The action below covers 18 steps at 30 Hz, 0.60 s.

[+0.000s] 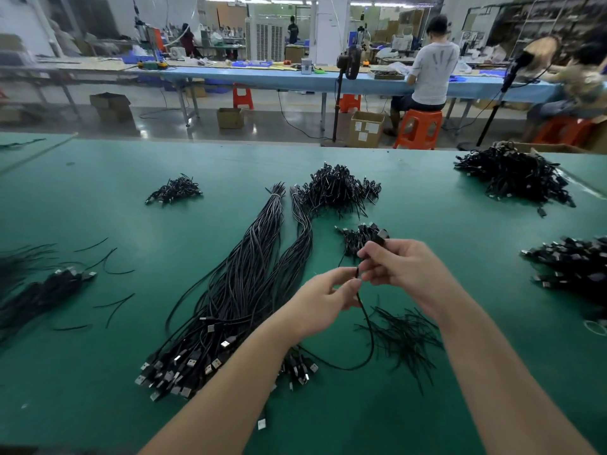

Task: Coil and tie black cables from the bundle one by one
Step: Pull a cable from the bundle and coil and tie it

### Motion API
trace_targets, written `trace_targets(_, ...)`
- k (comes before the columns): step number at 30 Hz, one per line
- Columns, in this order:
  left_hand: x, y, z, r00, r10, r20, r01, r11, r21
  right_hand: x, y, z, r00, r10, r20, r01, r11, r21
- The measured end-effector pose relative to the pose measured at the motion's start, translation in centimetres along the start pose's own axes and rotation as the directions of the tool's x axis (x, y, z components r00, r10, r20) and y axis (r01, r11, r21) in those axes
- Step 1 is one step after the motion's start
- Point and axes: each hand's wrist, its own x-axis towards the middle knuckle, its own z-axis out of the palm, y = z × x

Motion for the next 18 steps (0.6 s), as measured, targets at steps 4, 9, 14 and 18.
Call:
trace_targets(4, -0.4, 1.3, 0.7, 0.999, 0.021, -0.032, -0.022, 1.000, -0.016, 0.2, 0.2, 0.6, 0.999, -0.047, -0.017, 0.046, 0.997, -0.058)
trace_targets(9, -0.7, 1.6, 0.6, 0.987, 0.085, -0.134, -0.090, 0.995, -0.034, -0.1, 0.3, 0.4, 0.997, -0.075, 0.006, 0.075, 0.983, -0.166)
trace_targets(14, -0.9, 1.5, 0.3, 0.991, 0.058, -0.119, -0.061, 0.998, -0.016, -0.2, 0.3, 0.0, 0.995, -0.089, -0.034, 0.089, 0.996, -0.016)
trace_targets(18, -1.0, 1.9, 0.7, 0.996, 0.039, -0.082, -0.043, 0.998, -0.047, -0.2, 0.3, 0.2, 0.996, -0.088, -0.016, 0.087, 0.994, -0.070)
